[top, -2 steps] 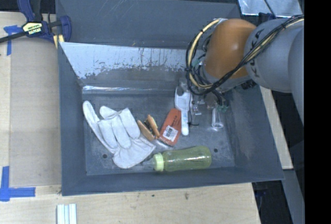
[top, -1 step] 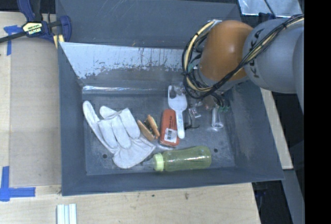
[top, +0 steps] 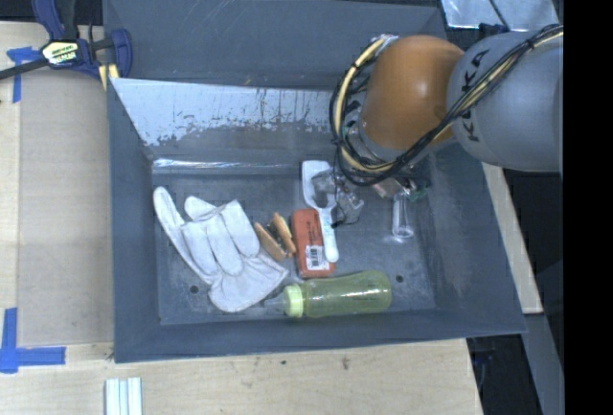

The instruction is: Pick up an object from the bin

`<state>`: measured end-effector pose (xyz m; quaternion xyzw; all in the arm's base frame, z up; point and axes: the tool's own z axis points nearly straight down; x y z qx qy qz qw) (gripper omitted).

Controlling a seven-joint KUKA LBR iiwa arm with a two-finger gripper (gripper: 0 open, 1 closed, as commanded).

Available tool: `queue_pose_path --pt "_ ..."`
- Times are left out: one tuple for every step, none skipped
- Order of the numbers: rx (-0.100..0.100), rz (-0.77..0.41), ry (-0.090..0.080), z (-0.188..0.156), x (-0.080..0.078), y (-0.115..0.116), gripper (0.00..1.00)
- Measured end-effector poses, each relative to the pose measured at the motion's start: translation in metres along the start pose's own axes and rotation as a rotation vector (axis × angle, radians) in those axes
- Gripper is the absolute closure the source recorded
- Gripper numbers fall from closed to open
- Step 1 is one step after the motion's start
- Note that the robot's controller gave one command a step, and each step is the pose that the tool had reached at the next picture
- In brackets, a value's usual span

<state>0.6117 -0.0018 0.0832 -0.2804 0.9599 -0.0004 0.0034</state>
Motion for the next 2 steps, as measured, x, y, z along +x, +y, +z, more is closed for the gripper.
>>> queue_pose_path --pt "0.0 0.0 0.0 0.0 0.0 0.0 1.0" --pt "-0.001 0.006 0.003 -0.136 0.013 -0.003 1.0"
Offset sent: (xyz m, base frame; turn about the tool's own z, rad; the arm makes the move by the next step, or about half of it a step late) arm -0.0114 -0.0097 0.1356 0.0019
